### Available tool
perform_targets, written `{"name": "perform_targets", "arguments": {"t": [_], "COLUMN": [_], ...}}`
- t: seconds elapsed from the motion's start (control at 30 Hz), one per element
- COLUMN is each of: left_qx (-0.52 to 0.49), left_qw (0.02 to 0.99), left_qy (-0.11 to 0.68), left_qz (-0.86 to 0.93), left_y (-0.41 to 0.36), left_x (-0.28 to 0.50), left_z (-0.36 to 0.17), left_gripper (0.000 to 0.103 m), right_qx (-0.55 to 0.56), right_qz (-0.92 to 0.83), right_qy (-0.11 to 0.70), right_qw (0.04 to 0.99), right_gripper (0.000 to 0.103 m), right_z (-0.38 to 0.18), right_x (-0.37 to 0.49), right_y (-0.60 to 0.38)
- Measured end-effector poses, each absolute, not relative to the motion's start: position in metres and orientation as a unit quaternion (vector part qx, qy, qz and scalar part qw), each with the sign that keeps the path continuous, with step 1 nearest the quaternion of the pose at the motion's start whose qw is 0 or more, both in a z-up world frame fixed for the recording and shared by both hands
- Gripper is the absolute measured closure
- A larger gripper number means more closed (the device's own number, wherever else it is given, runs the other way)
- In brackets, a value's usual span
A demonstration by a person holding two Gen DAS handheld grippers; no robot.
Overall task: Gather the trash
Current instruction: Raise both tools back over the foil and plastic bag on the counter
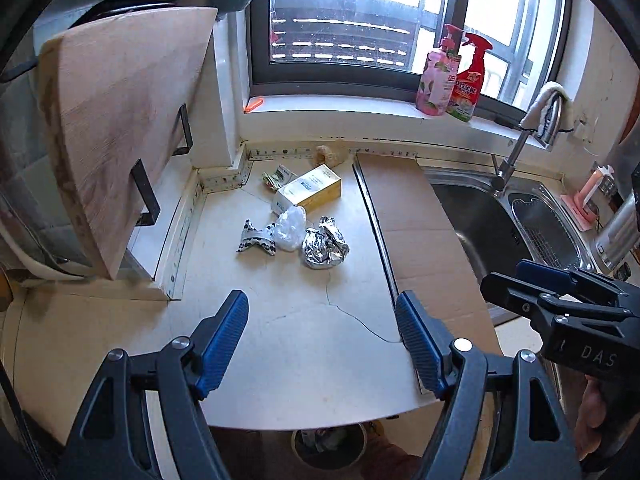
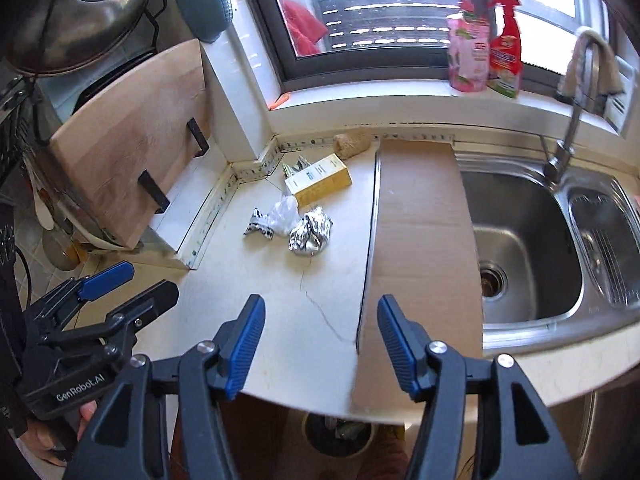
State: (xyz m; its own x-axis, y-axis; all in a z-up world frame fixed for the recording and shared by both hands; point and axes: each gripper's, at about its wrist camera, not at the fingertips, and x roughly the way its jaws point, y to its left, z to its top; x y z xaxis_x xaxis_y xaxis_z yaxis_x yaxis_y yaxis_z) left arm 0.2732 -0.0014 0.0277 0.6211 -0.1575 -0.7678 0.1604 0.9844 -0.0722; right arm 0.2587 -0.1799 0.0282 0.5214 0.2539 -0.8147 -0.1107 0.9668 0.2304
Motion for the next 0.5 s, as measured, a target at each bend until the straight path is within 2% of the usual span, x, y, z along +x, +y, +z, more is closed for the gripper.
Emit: {"name": "perform_targets", "arguments": {"t": [0.2, 0.37, 0.5], "left_qx": [-0.016, -0.024, -0.024], "left_qw": [0.891, 0.876, 0.861], "left_qy": [0.448, 0.480, 0.508], "left_qz": [-0.068, -0.042, -0.019], "left_y": [0.000, 0.005, 0.012], "left_x": [0.353, 0.409, 0.435], "left_z": [0.001, -0.034, -0.061], "left_gripper": [0.029, 0.037, 0.038], "right_qx": [0.080, 0.095, 0.108], "right_qz": [0.130, 0.153, 0.169], "right_qy": [0.516, 0.547, 0.578], "right_qw": [0.843, 0.818, 0.791], "right_gripper": [0.043, 0.043, 0.043], "right_z": [-0.004, -0.046, -0.085], "right_x": [0.340, 0.401, 0.435], "right_y": [-0.178, -0.171, -0.160]}}
